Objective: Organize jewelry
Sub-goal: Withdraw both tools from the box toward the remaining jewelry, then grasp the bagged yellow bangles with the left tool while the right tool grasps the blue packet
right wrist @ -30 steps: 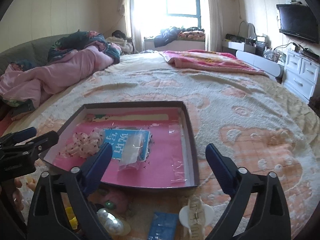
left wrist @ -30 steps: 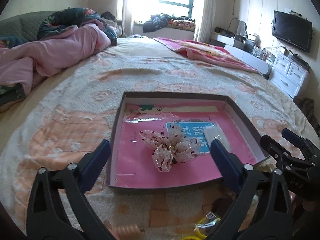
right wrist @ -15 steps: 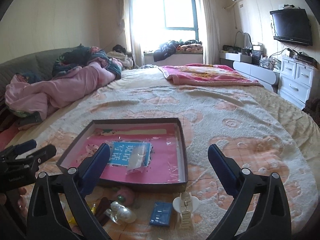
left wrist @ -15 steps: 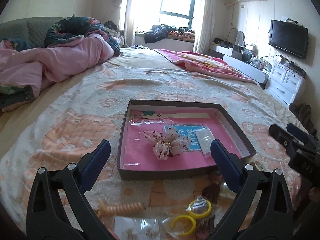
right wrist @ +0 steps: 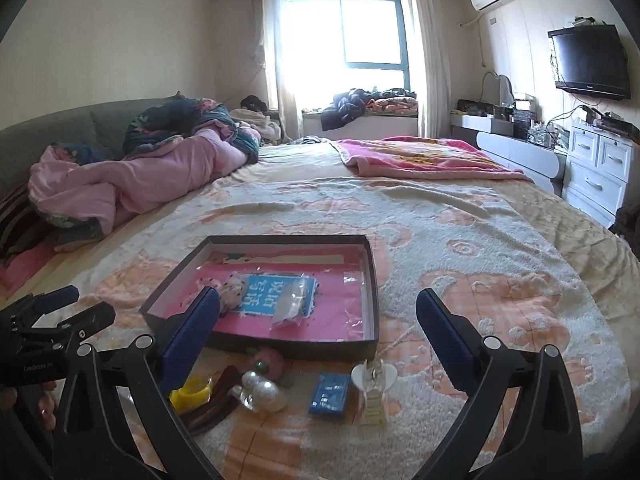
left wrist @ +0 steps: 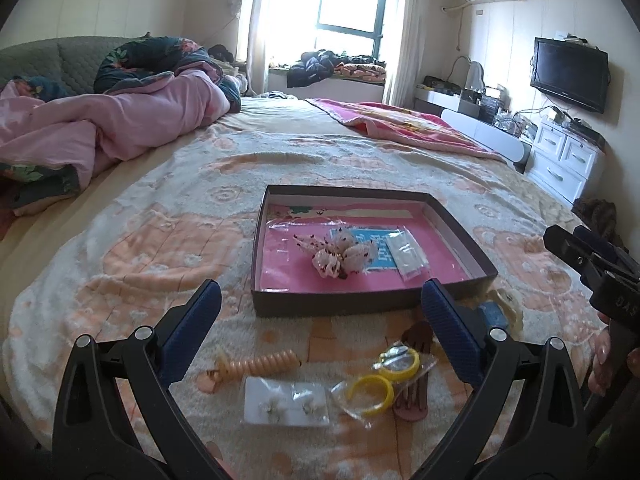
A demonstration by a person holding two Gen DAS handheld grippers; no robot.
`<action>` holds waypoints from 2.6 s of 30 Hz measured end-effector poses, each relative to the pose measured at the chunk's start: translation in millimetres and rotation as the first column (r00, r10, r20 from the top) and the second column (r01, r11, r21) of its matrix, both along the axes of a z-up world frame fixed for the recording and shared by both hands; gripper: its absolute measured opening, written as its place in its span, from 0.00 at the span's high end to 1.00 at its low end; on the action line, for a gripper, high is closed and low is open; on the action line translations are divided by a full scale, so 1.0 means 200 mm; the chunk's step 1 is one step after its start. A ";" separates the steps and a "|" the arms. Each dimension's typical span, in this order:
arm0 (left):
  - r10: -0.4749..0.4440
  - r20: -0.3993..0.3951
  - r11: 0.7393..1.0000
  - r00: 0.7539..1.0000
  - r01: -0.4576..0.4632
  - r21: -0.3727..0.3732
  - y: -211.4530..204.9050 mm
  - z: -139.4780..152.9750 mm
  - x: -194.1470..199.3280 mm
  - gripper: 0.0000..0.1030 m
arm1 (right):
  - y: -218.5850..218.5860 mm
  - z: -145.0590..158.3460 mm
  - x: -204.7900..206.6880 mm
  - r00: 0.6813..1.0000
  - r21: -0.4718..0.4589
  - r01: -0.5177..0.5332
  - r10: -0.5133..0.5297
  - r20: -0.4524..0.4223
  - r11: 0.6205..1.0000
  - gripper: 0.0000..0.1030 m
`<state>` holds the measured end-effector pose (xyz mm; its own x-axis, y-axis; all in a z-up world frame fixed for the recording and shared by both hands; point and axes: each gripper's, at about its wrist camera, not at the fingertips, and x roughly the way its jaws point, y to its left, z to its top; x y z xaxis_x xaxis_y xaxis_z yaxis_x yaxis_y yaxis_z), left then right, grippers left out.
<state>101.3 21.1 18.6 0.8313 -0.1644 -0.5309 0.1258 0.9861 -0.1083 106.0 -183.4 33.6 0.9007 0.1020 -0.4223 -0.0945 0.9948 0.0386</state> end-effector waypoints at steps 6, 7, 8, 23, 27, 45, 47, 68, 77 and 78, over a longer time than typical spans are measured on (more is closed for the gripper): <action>-0.013 -0.014 1.000 1.000 0.013 0.012 0.00 -0.04 -0.08 0.11 | 0.01 -0.03 -0.07 1.000 -0.013 -0.029 0.029 -0.010 1.000 0.07; -0.018 -0.016 1.000 1.000 0.018 0.015 0.00 -0.04 -0.09 0.11 | 0.02 -0.04 -0.08 0.999 -0.016 -0.033 0.033 -0.012 0.999 0.07; -0.023 -0.018 1.000 1.000 0.023 0.019 -0.01 -0.05 -0.10 0.11 | 0.02 -0.05 -0.09 0.999 -0.022 -0.038 0.038 -0.016 0.999 0.07; -0.111 -0.056 0.993 0.992 0.113 0.043 -0.06 -0.12 -0.19 0.11 | 0.01 -0.17 -0.21 0.993 -0.064 -0.101 0.097 -0.066 0.993 0.07; -0.146 -0.071 0.987 0.987 0.150 0.056 -0.10 -0.15 -0.20 0.11 | 0.00 -0.21 -0.22 0.991 -0.063 -0.106 0.100 -0.088 0.992 0.07; -0.297 -0.207 0.943 0.932 0.320 0.089 -0.24 -0.32 -0.01 0.22 | 0.00 -0.35 -0.15 0.981 -0.032 -0.103 0.096 -0.170 0.994 0.14; -0.315 -0.229 0.934 0.921 0.343 0.096 -0.25 -0.33 0.02 0.26 | 0.00 -0.36 -0.13 0.980 -0.028 -0.105 0.099 -0.175 0.994 0.17; -0.392 -0.332 0.907 0.858 0.421 0.020 -0.28 -0.43 0.18 0.58 | 0.00 -0.51 0.13 0.958 -0.014 -0.035 0.029 -0.285 0.999 0.55; -0.395 -0.341 0.911 0.853 0.411 -0.025 -0.26 -0.45 0.20 0.58 | 0.01 -0.56 0.20 0.955 -0.026 -0.023 0.014 -0.297 0.999 0.70; -0.394 -0.339 0.912 0.854 0.410 -0.026 -0.26 -0.45 0.20 0.58 | -0.01 -0.57 0.21 0.952 -0.014 -0.018 0.013 -0.306 1.000 0.70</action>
